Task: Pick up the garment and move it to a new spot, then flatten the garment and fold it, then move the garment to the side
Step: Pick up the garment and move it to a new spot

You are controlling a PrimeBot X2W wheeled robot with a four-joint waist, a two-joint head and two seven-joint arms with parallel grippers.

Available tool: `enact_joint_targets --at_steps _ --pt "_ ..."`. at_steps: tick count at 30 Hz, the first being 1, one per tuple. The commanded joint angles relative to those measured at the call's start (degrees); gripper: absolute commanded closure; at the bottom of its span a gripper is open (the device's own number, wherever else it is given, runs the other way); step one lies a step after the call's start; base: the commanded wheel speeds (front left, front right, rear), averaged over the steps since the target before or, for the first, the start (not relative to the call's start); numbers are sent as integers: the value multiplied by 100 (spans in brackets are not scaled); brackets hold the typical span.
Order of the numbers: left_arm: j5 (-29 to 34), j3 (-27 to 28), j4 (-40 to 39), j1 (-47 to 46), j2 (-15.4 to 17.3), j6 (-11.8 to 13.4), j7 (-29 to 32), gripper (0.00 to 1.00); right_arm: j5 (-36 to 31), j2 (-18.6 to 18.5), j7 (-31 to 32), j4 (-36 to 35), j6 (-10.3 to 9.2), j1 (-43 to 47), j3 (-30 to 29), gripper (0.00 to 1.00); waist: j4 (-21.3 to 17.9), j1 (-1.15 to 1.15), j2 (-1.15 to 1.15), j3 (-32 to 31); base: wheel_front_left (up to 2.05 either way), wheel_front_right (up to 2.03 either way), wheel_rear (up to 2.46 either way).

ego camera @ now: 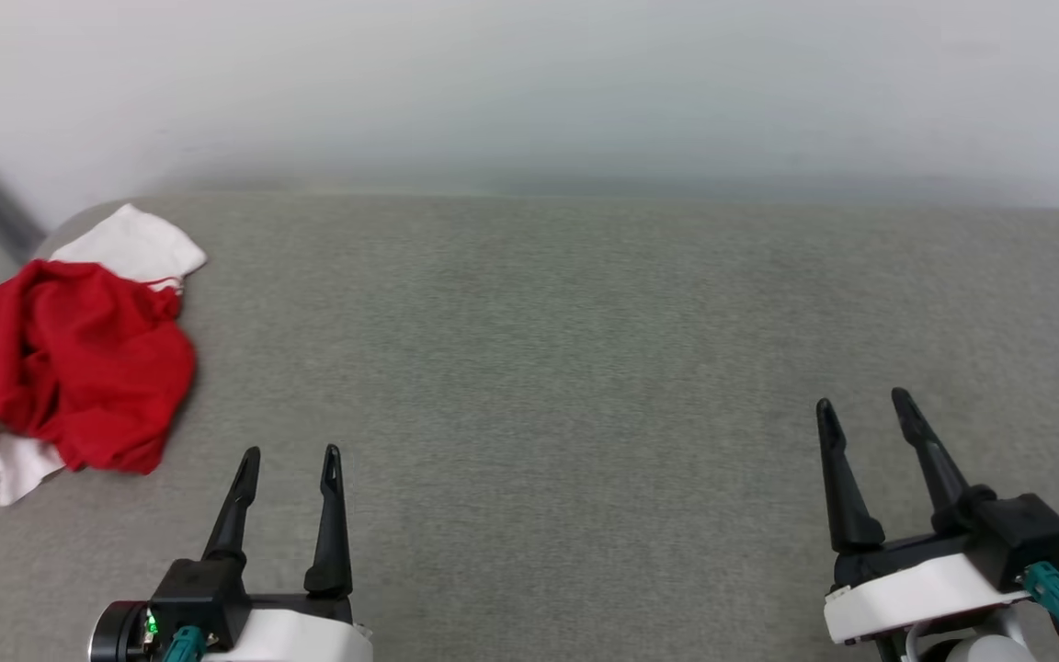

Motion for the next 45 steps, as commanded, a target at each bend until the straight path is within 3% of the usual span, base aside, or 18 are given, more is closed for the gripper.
enact_joint_targets --at_steps 1,14,25,36,45 --pt "-33 31 10 18 -4 -5 -16 0 28 8 -12 -15 0 109 69 0 322 0 0 -57 0 0 0" --pt "125 215 -46 230 -5 -49 -16 0 93 7 -12 27 0 216 450 0 1531 0 0 -275 0 0 0" --pt "139 229 -133 277 -5 -168 -16 0 155 7 -12 28 0 221 563 0 2158 0 0 -280 0 0 0" --pt "-37 378 -79 348 -5 -360 -16 0 214 7 -12 3 0 240 654 0 2369 0 0 -315 0 0 0" --pt "-130 413 27 378 -6 -476 -16 0 181 7 -12 7 0 195 741 0 2281 0 0 -229 0 0 0"
